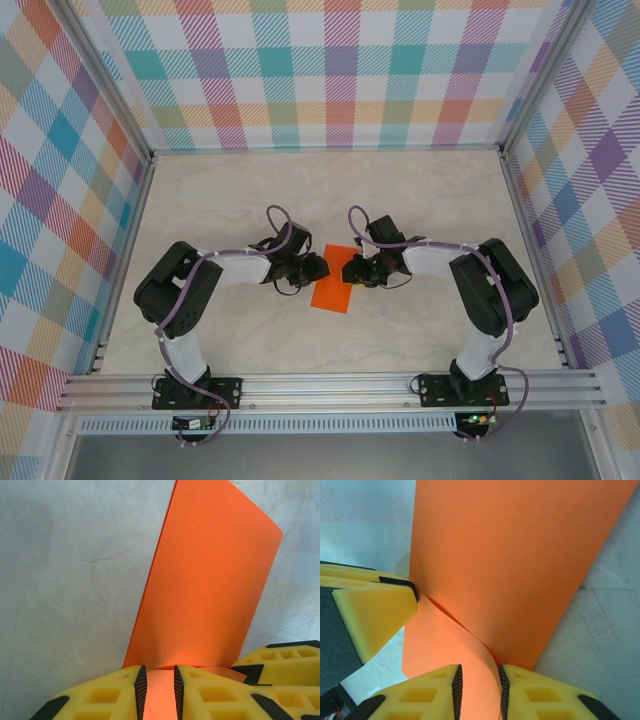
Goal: Fold a paper plane with a square sheet of paper (pick it up from the middle)
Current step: Turn over the paper at the center of the table.
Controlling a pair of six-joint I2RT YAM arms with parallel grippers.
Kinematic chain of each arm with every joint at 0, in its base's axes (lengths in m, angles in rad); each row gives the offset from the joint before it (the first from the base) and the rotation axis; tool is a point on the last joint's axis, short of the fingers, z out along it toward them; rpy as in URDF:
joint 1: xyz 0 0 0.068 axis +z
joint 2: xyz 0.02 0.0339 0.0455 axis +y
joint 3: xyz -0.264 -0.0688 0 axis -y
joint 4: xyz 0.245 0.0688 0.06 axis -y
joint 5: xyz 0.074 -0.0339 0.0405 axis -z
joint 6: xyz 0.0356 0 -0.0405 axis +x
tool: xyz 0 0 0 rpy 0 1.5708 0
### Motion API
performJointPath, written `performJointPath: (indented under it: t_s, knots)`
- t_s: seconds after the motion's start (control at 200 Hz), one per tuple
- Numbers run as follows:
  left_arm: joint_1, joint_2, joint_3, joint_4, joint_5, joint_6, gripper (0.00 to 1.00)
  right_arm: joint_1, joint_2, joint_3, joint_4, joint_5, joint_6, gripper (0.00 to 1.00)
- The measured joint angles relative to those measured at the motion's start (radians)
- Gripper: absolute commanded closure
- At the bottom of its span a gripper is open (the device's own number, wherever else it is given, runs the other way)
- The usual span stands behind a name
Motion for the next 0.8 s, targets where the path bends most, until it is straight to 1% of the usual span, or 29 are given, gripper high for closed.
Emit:
performJointPath:
  t_s: [0.27,0.505,0.67,0.8]
  knots:
    - [-0.001,-0.028,-0.006,-0.015,0.000,0.002,0.66,-0.009,0.000,-0.005,0.020,0.016,0.016,0.92]
    - [-0.001,-0.099,-0.076,0.003,0.028,-0.012,0.59,-0.014,-0.012,-0.014,0.019,0.052,0.027,0.93]
    - [-0.001,-0.098,-0.113,0.056,0.077,-0.027,0.56,-0.015,-0.031,-0.025,0.019,0.063,0.027,0.93]
    - [-0.001,-0.093,-0.113,0.102,0.104,-0.035,0.56,-0.015,-0.032,-0.027,0.019,0.065,0.028,0.93]
